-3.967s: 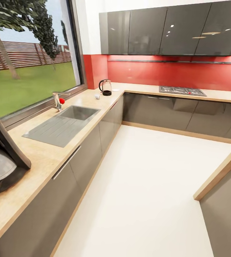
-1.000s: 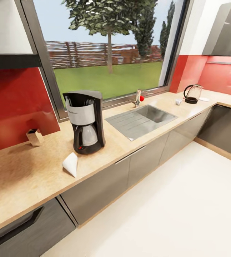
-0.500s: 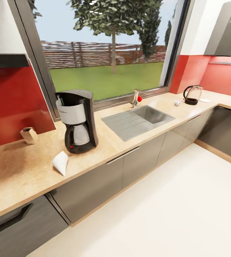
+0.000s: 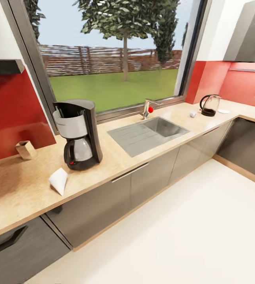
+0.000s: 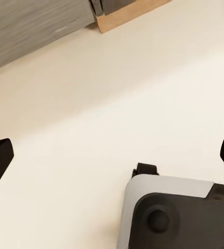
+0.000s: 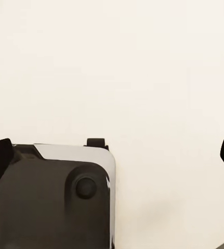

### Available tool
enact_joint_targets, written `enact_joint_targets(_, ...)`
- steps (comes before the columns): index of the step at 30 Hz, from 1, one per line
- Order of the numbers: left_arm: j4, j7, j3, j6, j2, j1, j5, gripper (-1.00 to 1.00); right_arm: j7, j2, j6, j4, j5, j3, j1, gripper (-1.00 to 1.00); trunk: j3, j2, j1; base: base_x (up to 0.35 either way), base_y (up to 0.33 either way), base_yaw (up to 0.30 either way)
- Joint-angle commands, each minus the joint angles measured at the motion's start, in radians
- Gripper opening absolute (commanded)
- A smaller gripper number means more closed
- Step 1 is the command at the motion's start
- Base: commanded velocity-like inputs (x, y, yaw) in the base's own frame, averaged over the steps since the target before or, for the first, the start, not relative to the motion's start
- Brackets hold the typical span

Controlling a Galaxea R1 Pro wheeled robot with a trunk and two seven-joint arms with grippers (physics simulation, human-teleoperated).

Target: Set up a coffee station on the kitchen countertop: keep the coffee maker on the countertop, move the bottle of coffee from the kitchen shelf to the counter next to the coffee maker, place a paper coffee filter on top of the coffee maker, put the saucer next to the coffee maker with the coffee cup on the saucer, and place the electric kettle next to the coffee maker.

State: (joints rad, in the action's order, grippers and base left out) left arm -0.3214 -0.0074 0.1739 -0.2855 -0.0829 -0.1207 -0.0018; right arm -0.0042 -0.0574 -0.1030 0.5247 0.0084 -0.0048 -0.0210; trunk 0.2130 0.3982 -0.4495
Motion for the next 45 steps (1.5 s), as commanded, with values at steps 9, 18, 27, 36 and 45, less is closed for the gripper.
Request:
enact_joint_targets(9,-0.135,-0.056,0.000,-0.004,-0.005,-0.003,-0.004,1.00,-0.001,-0.001,-0.003,-0.002,0.001,-0.001,0.000,1.00,0.002,0.002,0.000,0.000,0.000,0.219)
enact_joint_targets(18,-0.240,-0.285,-0.001,-0.002,-0.043,0.005,-0.012,1.00,0.000,-0.001,-0.002,-0.002,0.002,-0.001,0.000,1.00,0.002,0.002,0.000,0.000,0.000,0.042)
enact_joint_targets(27,-0.247,-0.327,0.000,-0.002,-0.064,0.005,-0.014,1.00,0.000,-0.001,-0.001,-0.003,0.002,0.000,0.000,1.00,0.002,0.002,0.000,-0.186,0.078,0.001)
enact_joint_targets(36,-0.358,-0.412,-0.002,0.006,-0.085,-0.003,-0.052,1.00,-0.001,-0.001,-0.001,-0.003,0.002,0.000,0.000,1.00,0.002,0.002,0.000,-0.114,0.115,0.000)
enact_joint_targets(45,-0.699,-1.009,0.010,0.285,-0.089,-0.039,-0.168,1.00,-0.001,-0.001,-0.001,-0.005,0.004,0.000,0.000,1.00,0.002,0.002,0.000,-0.001,0.001,0.000)
